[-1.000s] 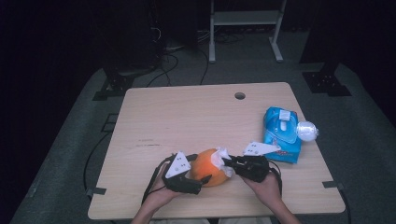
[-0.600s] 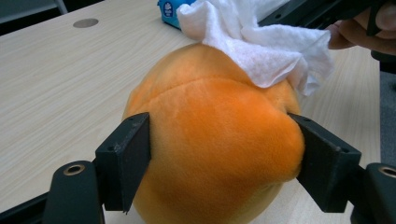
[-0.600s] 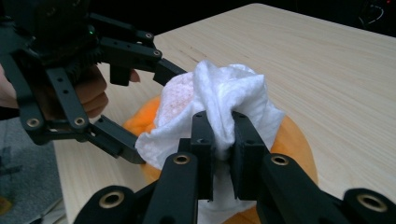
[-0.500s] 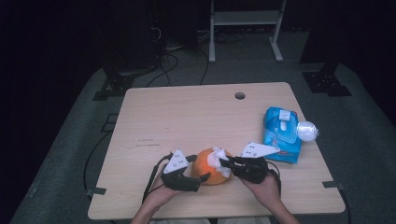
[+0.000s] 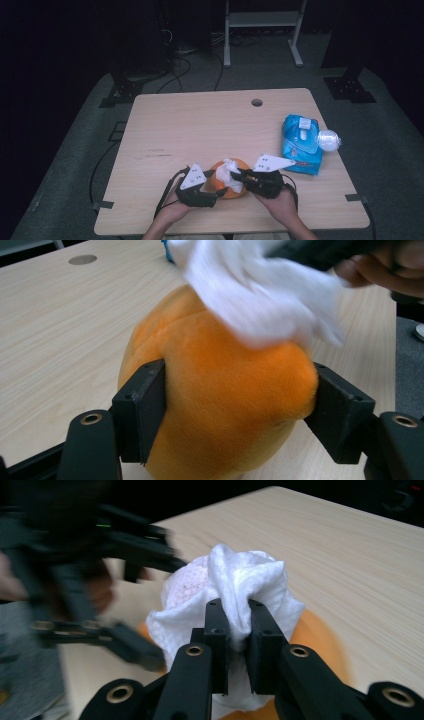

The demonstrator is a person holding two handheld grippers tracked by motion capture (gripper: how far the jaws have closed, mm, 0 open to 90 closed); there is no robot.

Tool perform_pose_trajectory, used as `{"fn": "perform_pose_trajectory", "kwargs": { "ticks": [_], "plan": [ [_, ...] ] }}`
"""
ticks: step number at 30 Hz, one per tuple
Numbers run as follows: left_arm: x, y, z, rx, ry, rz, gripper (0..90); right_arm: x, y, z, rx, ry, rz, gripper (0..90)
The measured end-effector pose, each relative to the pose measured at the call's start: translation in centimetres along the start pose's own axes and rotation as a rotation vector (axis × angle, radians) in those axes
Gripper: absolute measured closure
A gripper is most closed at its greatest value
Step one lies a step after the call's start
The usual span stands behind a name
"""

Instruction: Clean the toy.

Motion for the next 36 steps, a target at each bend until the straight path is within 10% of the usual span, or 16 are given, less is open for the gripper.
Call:
{"fn": "perform_pose_trajectory", "kwargs": {
  "ticks": [4,12,19,26,36],
  "plan": [
    [-0.5,-0.1,-1.0,-0.047,0.051,0.009,24.4,-0.3,1.5,0.9,0.051,-0.004,0.032,80.5],
    [0.4,1.2,-0.8,0.037,0.012,0.001,31.2,0.4,-1.4,-0.5,-0.034,0.012,-0.030,80.5],
    [0.4,1.2,-0.6,0.047,0.028,0.019,31.3,-0.3,1.5,0.6,0.060,-0.003,0.038,80.6],
    [0.5,1.2,-0.5,0.072,0.006,0.007,30.4,0.3,-1.1,-0.3,-0.050,0.015,-0.027,80.6],
    [-1.0,-0.2,-0.7,0.011,0.013,0.040,24.1,0.2,3.7,2.5,0.125,-0.028,0.037,80.6]
  ]
}}
Point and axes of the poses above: each handheld gripper's, and its own axes: x roughly forward along the jaws, z roughly out of its underside, y roughly to its right, the point moved 3 cm from there along x, roughly forward along the jaws, and after that the axes turned 9 degrees about -y, right-handed, at the moved point
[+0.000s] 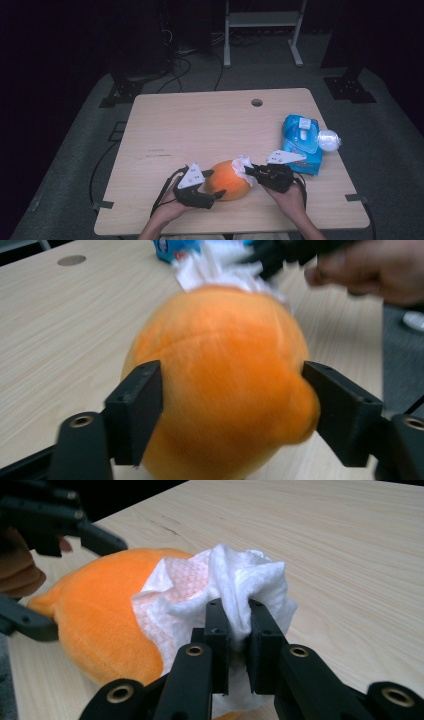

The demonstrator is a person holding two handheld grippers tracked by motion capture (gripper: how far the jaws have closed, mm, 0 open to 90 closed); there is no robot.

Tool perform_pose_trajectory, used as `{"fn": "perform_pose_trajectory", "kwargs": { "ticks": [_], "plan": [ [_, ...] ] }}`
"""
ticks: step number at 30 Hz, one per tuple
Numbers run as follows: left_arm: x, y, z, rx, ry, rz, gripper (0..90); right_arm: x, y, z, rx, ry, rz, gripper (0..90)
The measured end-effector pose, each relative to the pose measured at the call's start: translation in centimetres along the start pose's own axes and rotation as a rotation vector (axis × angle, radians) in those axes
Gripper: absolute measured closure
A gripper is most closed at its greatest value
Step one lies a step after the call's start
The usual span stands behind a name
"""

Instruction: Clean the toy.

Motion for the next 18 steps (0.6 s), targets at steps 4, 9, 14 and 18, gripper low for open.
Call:
{"fn": "perform_pose_trajectory", "kwargs": {
  "ticks": [4,9,14,18],
  "plan": [
    [-0.1,-0.1,-0.5,-0.027,0.034,0.008,23.4,0.0,-2.2,-0.8,-0.071,0.024,-0.063,80.4],
    [0.4,-0.7,0.7,-0.036,0.003,0.004,25.0,0.3,-1.9,-0.5,-0.059,0.015,-0.056,80.4],
    [0.2,-0.9,1.1,-0.038,0.008,0.016,25.2,1.1,0.9,1.2,0.061,-0.054,-0.030,80.5],
    [0.1,-1.2,1.3,-0.044,0.003,0.015,25.2,0.8,-0.1,0.6,0.046,-0.026,-0.059,80.6]
  ]
}}
Point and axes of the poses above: each handheld gripper's, and its own axes: x roughly forward along the jaws, z roughly out of its underside, y roughly to its right, the point moved 3 cm from there along x, roughly forward along the jaws, and after that the axes turned 9 degrees about -y, right-handed, at the moved point
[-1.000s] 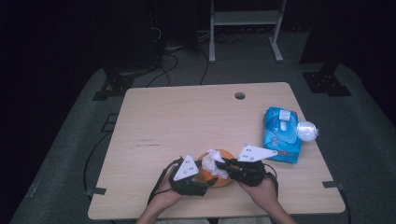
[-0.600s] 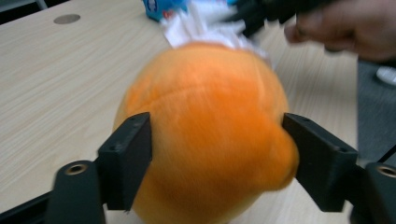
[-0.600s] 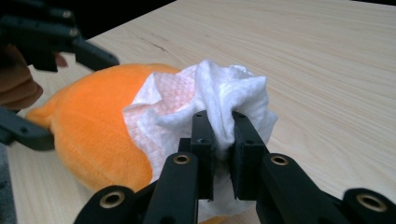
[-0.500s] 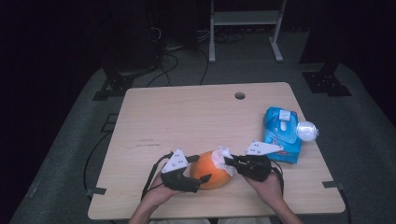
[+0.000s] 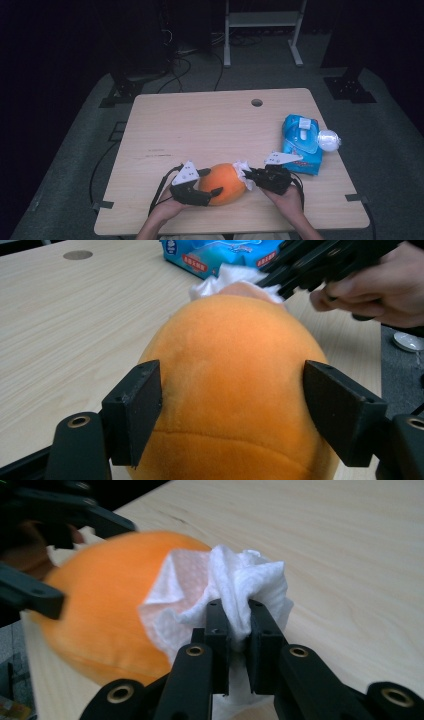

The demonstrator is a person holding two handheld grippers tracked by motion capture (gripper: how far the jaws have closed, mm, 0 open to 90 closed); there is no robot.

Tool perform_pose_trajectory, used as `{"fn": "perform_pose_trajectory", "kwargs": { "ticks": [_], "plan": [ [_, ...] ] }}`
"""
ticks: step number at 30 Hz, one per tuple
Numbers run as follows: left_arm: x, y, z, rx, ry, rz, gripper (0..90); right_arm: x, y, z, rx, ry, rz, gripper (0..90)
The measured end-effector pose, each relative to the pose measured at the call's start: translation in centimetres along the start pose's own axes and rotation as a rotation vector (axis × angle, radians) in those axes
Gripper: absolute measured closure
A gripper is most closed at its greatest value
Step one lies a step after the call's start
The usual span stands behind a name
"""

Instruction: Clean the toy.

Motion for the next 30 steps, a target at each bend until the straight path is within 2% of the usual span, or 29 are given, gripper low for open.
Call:
{"fn": "perform_pose_trajectory", "kwargs": {
  "ticks": [3,6,10,12,14,17,18,21,22,23,24,26,28,30],
  "plan": [
    [-0.2,-0.3,0.2,-0.014,0.009,0.005,25.2,-0.7,-0.7,-0.6,-0.018,0.040,-0.041,80.7],
    [-0.2,-0.3,0.2,-0.011,0.006,0.007,25.2,-0.8,-0.7,-0.6,-0.018,0.043,-0.054,80.6],
    [-0.1,-0.2,0.2,-0.007,0.005,0.007,25.2,0.3,0.6,0.5,0.036,-0.009,-0.035,80.6],
    [-0.1,-0.1,0.1,-0.005,0.002,0.007,25.2,0.4,1.0,0.8,0.072,-0.010,-0.056,80.6],
    [0.0,0.0,0.1,-0.006,0.005,0.009,25.2,0.0,0.6,0.3,0.055,0.004,-0.060,80.7],
    [0.4,0.5,0.0,0.020,-0.004,0.022,25.2,-0.9,-0.6,-0.8,0.035,0.069,-0.131,80.6],
    [0.5,0.8,-0.1,0.036,-0.010,0.027,25.2,-1.1,-1.0,-1.0,0.016,0.073,-0.132,80.5],
    [0.4,1.5,-0.6,0.070,-0.024,0.042,22.4,-0.5,-1.2,-0.7,-0.017,0.030,-0.114,80.4],
    [0.4,1.5,-0.6,0.070,-0.024,0.042,20.8,-0.5,-1.2,-0.7,-0.017,0.030,-0.114,80.4],
    [0.2,1.4,-0.7,0.070,-0.019,0.048,20.8,-0.1,-1.0,-0.4,-0.019,0.007,-0.128,80.3],
    [0.0,1.3,-0.8,0.059,-0.013,0.047,18.6,0.1,-0.5,-0.2,0.007,-0.015,-0.176,80.3],
    [0.1,0.4,-0.7,0.005,-0.025,0.007,13.1,-0.1,-0.3,-0.2,0.003,-0.021,-0.173,80.2],
    [0.5,0.1,-0.3,-0.040,-0.041,0.019,9.9,-0.2,-0.4,-0.2,-0.007,-0.023,-0.170,80.2],
    [1.0,0.2,-0.1,-0.046,-0.068,0.031,11.4,-0.2,-0.6,-0.3,-0.021,-0.022,-0.157,80.2]
  ]
}}
Point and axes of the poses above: each handheld gripper's, and its own axes: x roughly forward along the jaws, z roughly out of its underside, y roughly to its right, the point moved 3 cm from there along x, roughly forward along the jaws, and after that the axes turned 9 degrees about -y, right-handed, at the moved point
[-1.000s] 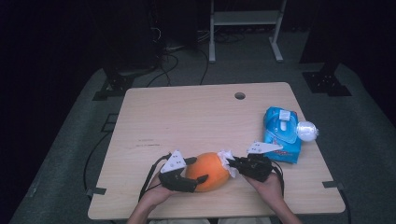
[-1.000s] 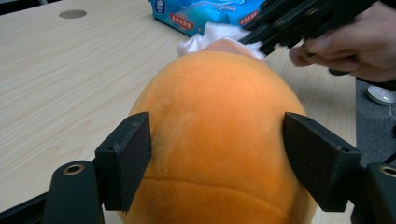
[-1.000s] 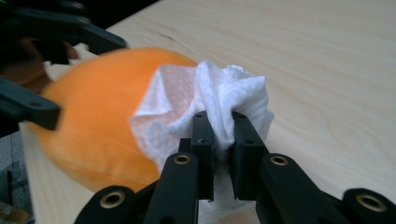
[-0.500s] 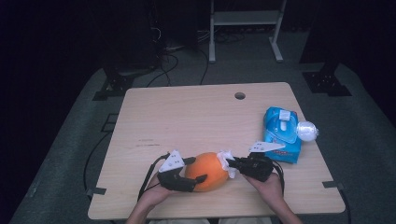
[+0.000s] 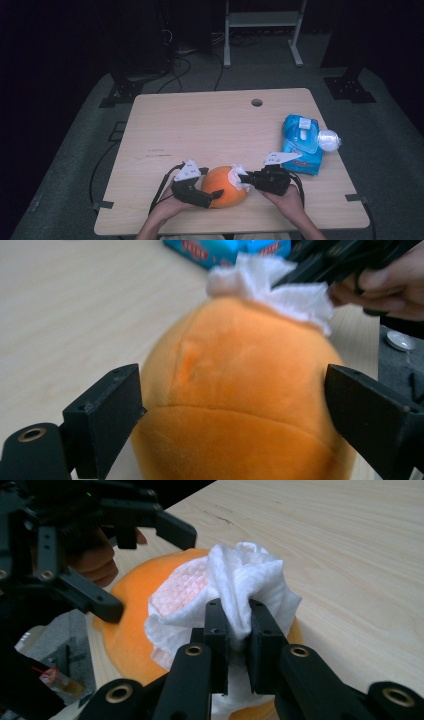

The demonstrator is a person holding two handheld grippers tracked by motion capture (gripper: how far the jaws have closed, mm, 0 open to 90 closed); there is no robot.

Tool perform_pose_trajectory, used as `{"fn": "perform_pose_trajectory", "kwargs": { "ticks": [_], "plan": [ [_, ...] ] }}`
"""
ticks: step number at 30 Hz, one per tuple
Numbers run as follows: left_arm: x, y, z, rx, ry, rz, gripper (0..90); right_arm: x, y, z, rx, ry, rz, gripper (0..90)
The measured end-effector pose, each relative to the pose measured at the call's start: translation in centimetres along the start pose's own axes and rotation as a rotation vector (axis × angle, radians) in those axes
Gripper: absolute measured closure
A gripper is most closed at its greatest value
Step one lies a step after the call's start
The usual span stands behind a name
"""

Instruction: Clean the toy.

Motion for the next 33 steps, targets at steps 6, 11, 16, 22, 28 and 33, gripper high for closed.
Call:
{"fn": "perform_pose_trajectory", "kwargs": {
  "ticks": [6,11,16,22,28,33],
  "plan": [
    [0.4,1.8,-1.3,0.164,0.019,-0.178,36.3,-0.2,0.0,-0.6,0.007,0.038,0.057,80.2],
    [1.1,2.2,-1.5,0.204,0.057,-0.237,32.5,-0.6,0.5,-0.8,0.021,0.071,0.072,80.3],
    [0.2,0.7,-1.1,0.092,0.062,-0.166,16.5,0.1,1.2,0.0,0.031,0.041,0.089,80.4],
    [1.4,1.7,-0.5,0.154,0.009,-0.179,20.3,0.6,-2.4,-1.1,-0.103,0.032,0.109,80.4],
    [-0.2,0.5,-0.8,0.065,0.054,-0.147,11.6,0.5,-1.2,-1.0,-0.100,0.029,0.170,80.5],
    [0.6,0.3,-0.3,0.071,0.014,-0.121,16.2,0.1,-0.9,-0.6,-0.088,0.038,0.185,80.5]
  ]
}}
Point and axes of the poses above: each handheld gripper's, and its own axes: x roughly forward along the jaws, z roughly out of its underside, y roughly to its right, the point moved 3 cm from there along x, roughly forward along the jaws, and after that the axes turned 9 degrees about -y, right-handed, at the moved point
